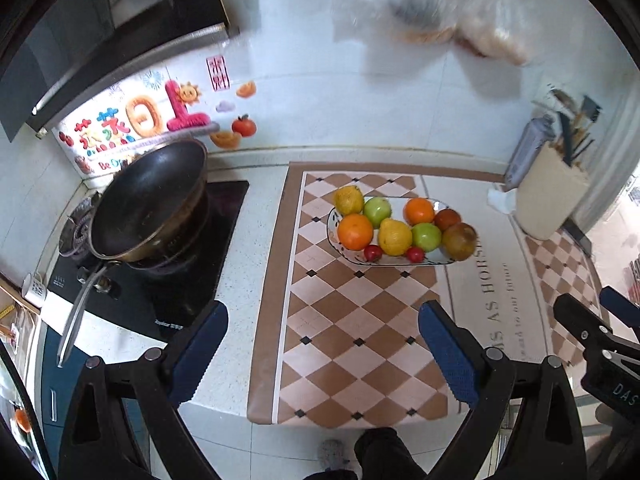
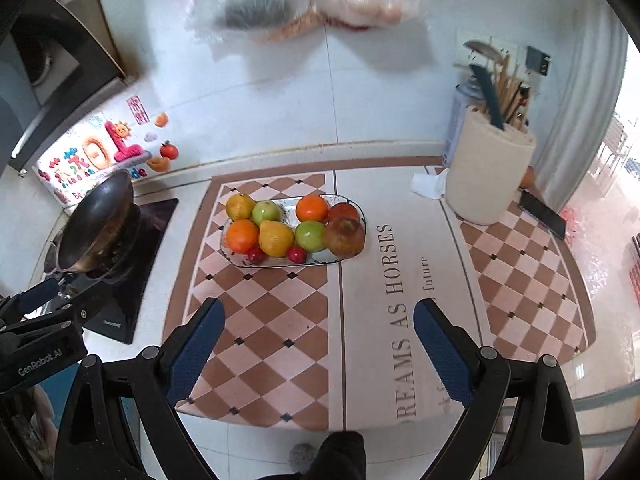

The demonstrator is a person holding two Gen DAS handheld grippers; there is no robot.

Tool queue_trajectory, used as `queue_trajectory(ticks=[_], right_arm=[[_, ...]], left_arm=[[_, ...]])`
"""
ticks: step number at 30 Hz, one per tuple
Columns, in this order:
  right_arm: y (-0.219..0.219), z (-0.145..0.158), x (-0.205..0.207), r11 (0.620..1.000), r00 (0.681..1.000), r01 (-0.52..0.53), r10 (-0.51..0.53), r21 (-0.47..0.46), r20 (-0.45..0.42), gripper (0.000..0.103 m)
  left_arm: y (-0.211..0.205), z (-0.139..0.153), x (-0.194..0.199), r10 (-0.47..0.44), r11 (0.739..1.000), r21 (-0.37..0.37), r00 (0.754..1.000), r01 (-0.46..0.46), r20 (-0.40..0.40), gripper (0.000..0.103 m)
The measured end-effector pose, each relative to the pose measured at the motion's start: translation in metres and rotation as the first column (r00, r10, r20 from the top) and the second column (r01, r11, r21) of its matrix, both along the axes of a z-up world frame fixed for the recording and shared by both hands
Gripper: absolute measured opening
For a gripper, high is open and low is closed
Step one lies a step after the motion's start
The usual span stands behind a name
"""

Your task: Organize fruits

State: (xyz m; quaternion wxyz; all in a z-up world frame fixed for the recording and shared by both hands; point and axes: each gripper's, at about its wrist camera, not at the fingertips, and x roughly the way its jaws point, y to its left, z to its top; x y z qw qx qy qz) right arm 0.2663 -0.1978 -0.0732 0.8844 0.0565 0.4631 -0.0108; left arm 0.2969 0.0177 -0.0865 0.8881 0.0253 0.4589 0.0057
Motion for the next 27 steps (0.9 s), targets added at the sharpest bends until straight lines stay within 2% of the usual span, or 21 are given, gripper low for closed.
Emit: queue_trajectory(ticks=[13,21,27], right_arm=[[0.004,0.083,-0.097,1.000,0.992,-0.026,0.028,-0.016,0.126,0.098],[-0.003,0.118,-0.137,0.999,0.983,-0.044,0.046,-0.016,0.176,0.099],[-0.003,0.127,-0.150,0.998,0.981,-0.071,0.070,-0.004,0.179,0.099]], left_arm=[[0.001,0.063,-0.087,0.007,1.000,-0.010,0.993,-0.006,0.116,0.098],[-0.003,0.078,-0.121,0.005,1.000,-0.019,0.991,-0.003,0.133,0.098],[-0.008,0.081,-0.132,0.004,1.000,-0.025,0.991,0.000,0.131,0.098]])
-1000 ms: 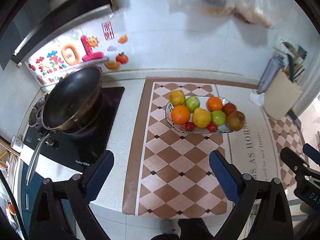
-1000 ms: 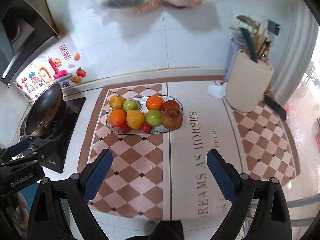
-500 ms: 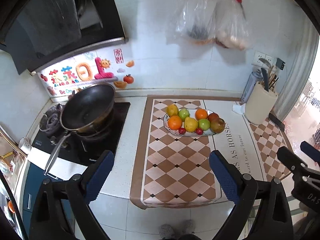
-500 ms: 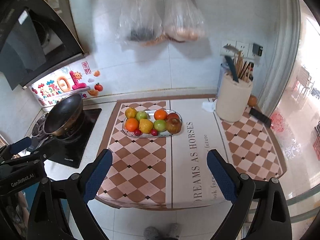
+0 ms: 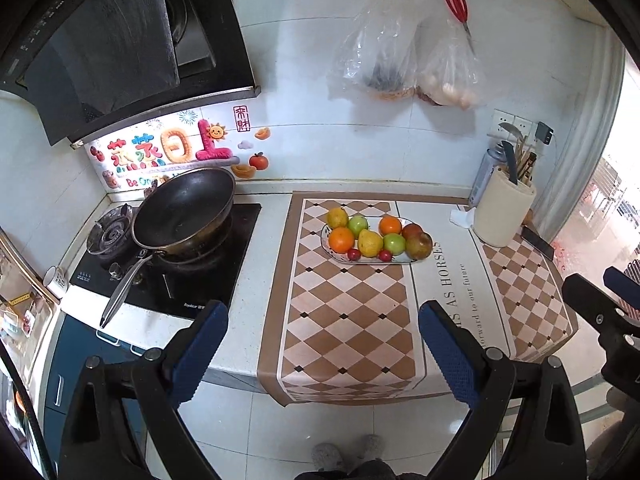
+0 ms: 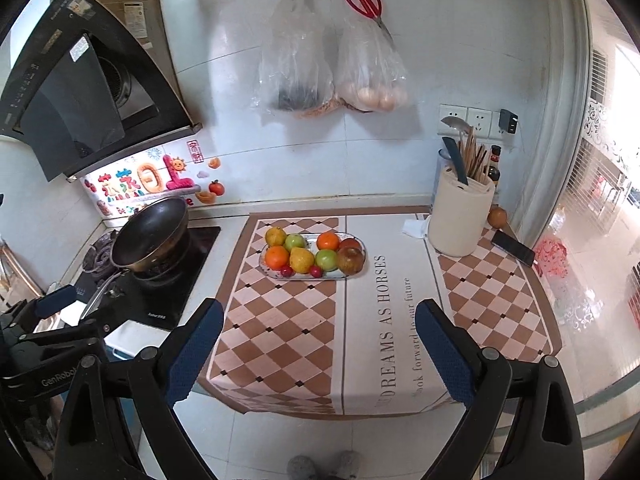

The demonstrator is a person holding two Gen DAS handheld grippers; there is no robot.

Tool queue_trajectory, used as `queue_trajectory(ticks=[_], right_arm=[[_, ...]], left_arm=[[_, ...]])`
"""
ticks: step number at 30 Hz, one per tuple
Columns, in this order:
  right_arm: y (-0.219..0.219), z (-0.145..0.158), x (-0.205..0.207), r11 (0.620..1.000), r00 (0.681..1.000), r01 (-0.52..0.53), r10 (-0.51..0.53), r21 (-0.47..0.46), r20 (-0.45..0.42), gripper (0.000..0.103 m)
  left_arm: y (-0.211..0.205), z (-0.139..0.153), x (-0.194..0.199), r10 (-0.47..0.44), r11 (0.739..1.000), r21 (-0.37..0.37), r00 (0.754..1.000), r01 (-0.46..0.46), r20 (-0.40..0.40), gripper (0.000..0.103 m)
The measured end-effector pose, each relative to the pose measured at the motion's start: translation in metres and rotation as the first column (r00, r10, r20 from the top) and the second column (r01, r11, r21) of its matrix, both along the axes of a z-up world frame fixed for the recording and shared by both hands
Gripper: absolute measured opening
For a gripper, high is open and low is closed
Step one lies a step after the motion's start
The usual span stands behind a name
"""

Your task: Organize fruits

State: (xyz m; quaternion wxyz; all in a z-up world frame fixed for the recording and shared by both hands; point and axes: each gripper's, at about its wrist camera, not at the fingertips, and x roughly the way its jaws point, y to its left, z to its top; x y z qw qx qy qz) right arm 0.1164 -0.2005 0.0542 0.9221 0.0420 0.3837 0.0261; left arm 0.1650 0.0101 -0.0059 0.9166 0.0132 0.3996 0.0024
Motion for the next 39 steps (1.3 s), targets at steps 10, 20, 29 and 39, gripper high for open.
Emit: queue_trajectory(ticks=[10,20,29,39], right_arm=[[-0.009,-0.010,0.017,1.000,1.000,-0.010,0.010,0.009,-0.012,0.099],[-0.021,-0.032,0.080,1.000,1.000,0.023,-0.023,-0.015,-0.017,0.101],[-0.024,-0.076,0.135,0.998,0.995,0.033,-0.038,-0.051,-0.097,0.101],[-0.021,-0.103,0.160,0.998,0.988,0.036,-0.044,-0.054,-0.148,0.101]], left_arm=[[-0.010,-0.004,0.016,0.020,1.000,-0.002,1.000,-0.020,0.001,0.098],[-0.021,-0.019,0.071,0.037,0.999,0.012,0.999,-0.037,-0.017,0.098],[-0.026,-0.049,0.114,0.048,0.998,0.040,0.995,-0.044,-0.088,0.103],[-0.029,-0.066,0.135,0.055,0.998,0.047,0.991,-0.050,-0.119,0.103]])
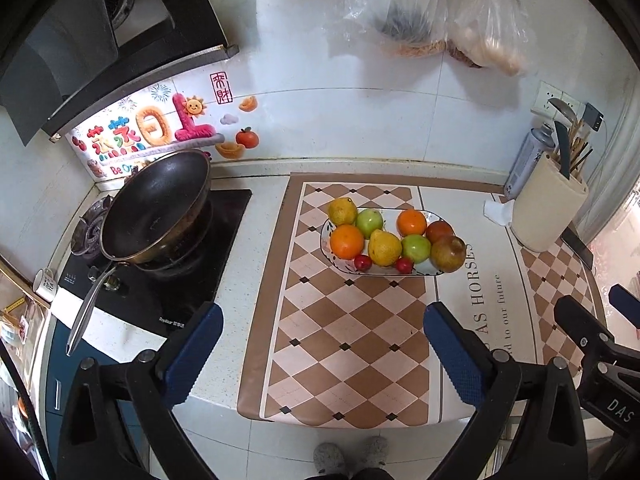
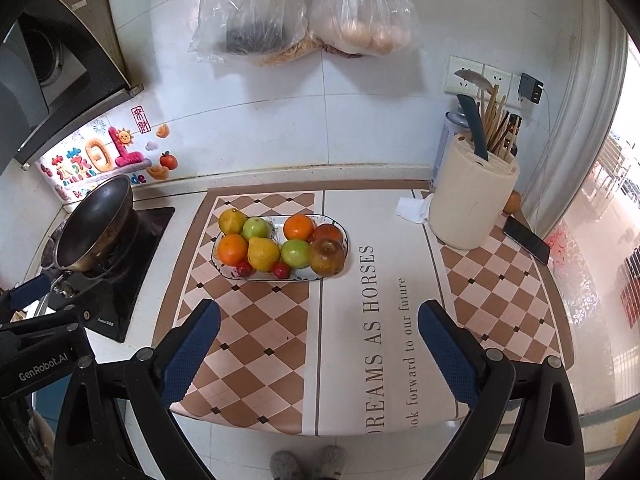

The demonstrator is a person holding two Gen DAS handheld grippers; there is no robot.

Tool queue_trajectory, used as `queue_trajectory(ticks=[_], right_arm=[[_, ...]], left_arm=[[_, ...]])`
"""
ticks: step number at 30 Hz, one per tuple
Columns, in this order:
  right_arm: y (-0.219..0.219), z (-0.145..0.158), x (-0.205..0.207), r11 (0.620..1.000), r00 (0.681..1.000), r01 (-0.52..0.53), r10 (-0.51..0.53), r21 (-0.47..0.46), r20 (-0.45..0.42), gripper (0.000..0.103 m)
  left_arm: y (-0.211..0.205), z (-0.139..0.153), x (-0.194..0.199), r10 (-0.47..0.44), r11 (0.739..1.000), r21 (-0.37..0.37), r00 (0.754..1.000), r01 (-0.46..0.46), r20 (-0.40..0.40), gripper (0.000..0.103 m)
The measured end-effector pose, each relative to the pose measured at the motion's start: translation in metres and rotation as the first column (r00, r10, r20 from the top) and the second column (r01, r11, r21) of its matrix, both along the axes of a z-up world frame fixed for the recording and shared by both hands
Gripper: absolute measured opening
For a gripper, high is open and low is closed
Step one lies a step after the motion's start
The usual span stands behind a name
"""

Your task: Organize fruits

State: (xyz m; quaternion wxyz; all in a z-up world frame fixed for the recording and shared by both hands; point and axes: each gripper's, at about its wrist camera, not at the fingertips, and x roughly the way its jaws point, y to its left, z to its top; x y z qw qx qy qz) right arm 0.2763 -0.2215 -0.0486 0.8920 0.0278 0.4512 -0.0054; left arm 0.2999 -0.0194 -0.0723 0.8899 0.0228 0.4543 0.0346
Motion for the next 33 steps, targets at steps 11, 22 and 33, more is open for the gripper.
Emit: queue_trajectory(ticks=[11,22,33], right_arm=[[-0.001,-0.002,0.000,1.000,1.000,0.002,-0.002,0.011,-0.012,0.101],[0.000,0.000,-0.003,1.000,1.000,0.002,-0.002,0.013,-0.010,0.101],[0.002,0.007,-0.008,1.000,1.000,-0.001,0.001,0.012,-0.002,0.101]], left_arm=[[-0.001,0.000,0.003,-0.003,1.000,-0.001,1.000,0.003,0.004,0.103],[-0.004,0.000,0.002,-0.009,1.000,-0.001,1.000,0.009,0.008,0.103],[-0.006,0.003,-0.010,-0.008,1.000,-0.002,1.000,0.008,0.013,0.103]])
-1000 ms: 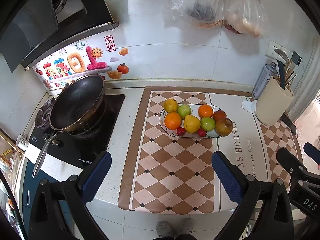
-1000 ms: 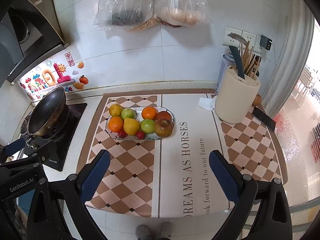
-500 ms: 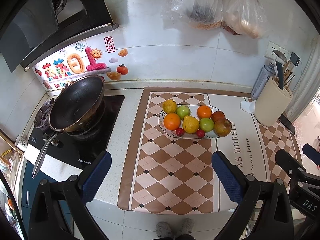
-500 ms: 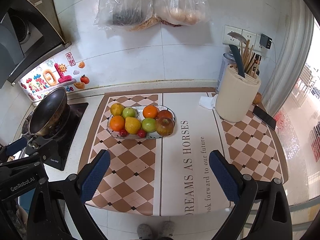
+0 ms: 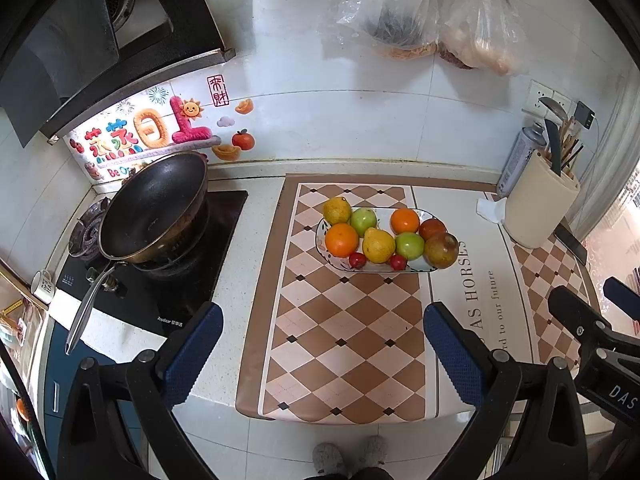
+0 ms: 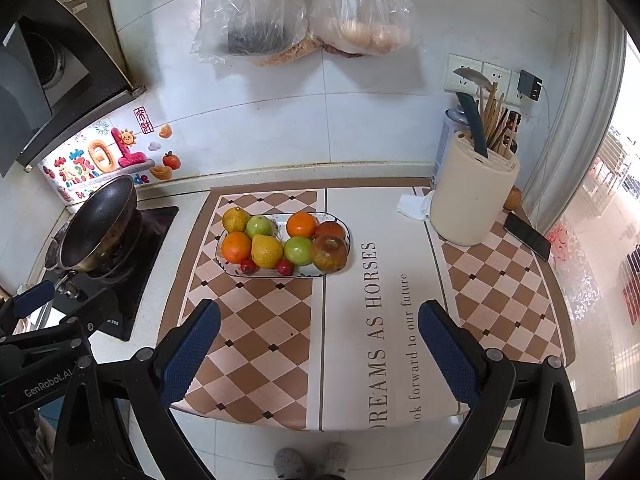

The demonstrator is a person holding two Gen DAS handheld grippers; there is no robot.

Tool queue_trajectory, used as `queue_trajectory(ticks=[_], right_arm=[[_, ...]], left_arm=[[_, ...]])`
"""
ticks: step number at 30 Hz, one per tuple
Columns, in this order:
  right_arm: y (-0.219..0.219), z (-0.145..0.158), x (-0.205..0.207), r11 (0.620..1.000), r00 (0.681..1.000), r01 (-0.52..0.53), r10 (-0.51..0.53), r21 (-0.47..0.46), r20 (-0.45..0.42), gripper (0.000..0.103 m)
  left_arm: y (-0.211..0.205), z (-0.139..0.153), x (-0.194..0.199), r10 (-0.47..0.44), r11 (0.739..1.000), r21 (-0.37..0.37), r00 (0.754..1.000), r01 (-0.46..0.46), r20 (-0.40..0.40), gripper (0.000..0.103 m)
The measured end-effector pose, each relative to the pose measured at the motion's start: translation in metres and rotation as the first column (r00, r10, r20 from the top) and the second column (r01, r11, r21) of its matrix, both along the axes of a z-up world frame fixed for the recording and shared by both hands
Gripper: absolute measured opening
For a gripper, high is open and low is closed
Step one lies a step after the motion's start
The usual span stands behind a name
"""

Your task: Organize fruits

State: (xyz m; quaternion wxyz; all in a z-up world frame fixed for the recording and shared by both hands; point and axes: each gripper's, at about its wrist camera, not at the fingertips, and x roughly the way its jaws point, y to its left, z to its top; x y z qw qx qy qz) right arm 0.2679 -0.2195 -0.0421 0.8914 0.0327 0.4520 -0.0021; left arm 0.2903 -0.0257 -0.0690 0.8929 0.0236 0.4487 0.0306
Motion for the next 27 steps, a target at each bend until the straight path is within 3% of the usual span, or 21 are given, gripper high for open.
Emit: queue_trajectory(ticks=[27], right_arm=[[0.001,0.008,-0.016,1.000,1.000,-0.002,0.002,0.000,0.014,0.101]], left_arm=[[-0.001,0.010,-0.014,0.000,1.000,-0.006,1.000,0.000,0.030,0.103]])
